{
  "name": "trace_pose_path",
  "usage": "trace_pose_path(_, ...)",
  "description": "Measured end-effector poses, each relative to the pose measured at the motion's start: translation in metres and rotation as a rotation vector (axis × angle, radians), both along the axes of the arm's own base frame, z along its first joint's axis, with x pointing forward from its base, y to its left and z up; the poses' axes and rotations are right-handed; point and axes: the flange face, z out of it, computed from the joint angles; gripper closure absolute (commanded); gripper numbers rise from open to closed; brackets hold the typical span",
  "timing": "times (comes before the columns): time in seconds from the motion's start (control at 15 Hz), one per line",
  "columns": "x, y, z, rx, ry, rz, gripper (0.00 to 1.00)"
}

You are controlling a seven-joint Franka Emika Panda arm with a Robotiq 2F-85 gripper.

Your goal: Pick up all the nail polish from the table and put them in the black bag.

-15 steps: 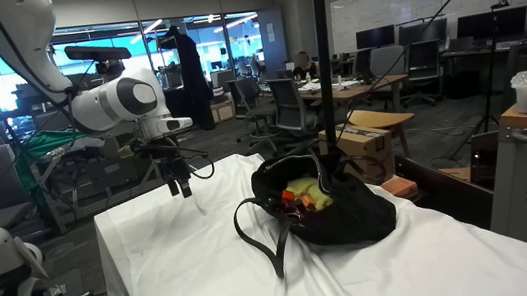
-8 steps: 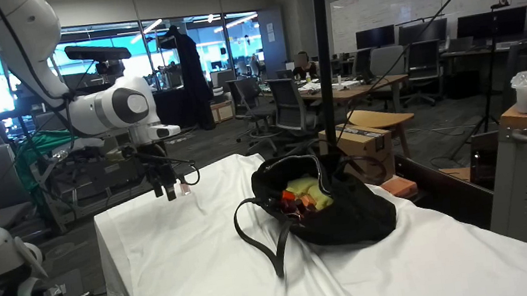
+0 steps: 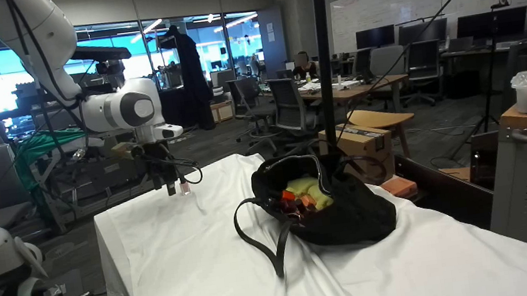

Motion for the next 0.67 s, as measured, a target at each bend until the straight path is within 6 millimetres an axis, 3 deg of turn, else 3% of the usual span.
trace_pose_path(0.67,0.019,0.045,-0.01,0.107,0.037,0.047,0.0)
